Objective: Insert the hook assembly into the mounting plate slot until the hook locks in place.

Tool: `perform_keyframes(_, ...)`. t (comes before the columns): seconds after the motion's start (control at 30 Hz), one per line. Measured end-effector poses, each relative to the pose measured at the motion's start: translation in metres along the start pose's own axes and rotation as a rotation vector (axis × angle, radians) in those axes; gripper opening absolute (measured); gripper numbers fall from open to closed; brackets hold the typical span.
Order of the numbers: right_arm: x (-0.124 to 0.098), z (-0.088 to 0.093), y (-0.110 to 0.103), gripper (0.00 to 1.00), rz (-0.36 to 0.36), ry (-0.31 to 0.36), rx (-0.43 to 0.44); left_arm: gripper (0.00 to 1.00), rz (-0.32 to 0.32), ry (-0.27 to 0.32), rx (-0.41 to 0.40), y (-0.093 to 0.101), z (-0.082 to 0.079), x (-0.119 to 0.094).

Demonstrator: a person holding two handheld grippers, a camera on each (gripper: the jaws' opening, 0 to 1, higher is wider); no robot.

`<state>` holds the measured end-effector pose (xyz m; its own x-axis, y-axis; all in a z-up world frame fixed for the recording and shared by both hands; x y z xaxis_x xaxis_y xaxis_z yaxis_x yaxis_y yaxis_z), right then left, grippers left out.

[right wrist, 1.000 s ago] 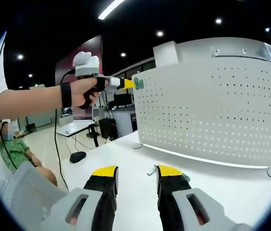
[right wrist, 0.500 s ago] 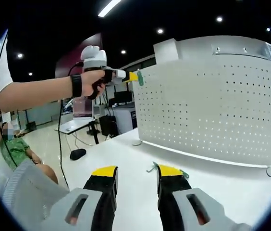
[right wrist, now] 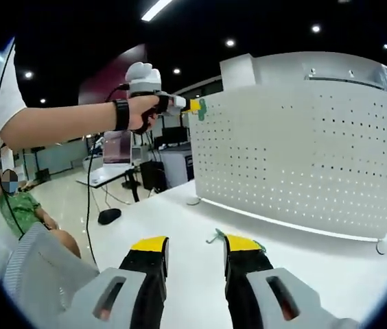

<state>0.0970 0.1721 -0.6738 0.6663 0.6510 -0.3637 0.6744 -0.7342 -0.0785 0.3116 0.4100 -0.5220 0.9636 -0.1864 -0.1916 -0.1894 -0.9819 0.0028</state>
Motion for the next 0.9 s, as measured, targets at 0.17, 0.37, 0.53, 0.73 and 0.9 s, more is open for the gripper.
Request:
perform_keyframes(0.17,-0.002,0.002,0.0,0.32,0.003,0.001,0.008,0.02,0.003,-0.007,0.009,-0.002,-0.005,0.008)
perform_keyframes(0.37,-0.002,0.004,0.0,0.32,0.007,-0.003,0.013,0.02,0.0,-0.005,0.029,-0.001,-0.009,0.017)
perform_keyframes(0.53,0.0,0.007,0.002,0.32,0.004,-0.021,0.029,0.02,-0.012,-0.015,0.025,-0.005,-0.007,0.025)
perform_keyframes(0.73,0.0,0.009,0.004,0.32,0.018,-0.025,0.031,0.02,-0.006,-0.018,0.019,-0.008,-0.006,0.033)
perform_keyframes(0.9,0.001,0.008,0.005,0.32,0.021,-0.023,0.037,0.02,-0.001,-0.025,0.03,-0.007,-0.005,0.04)
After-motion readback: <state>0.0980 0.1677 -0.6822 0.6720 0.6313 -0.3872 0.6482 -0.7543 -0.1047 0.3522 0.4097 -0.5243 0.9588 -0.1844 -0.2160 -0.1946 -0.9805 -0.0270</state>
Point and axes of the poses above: the point that each gripper's makers call its tool centre point, and the gripper's own axes: x roughly forward along the fingers, y roughly to its right, z roughly out of its underside, the point moved 6 cm from there along -x, roughly backward along the fingers, and after that the axes turned 8 degrees about -y, right-handed, at the moved point
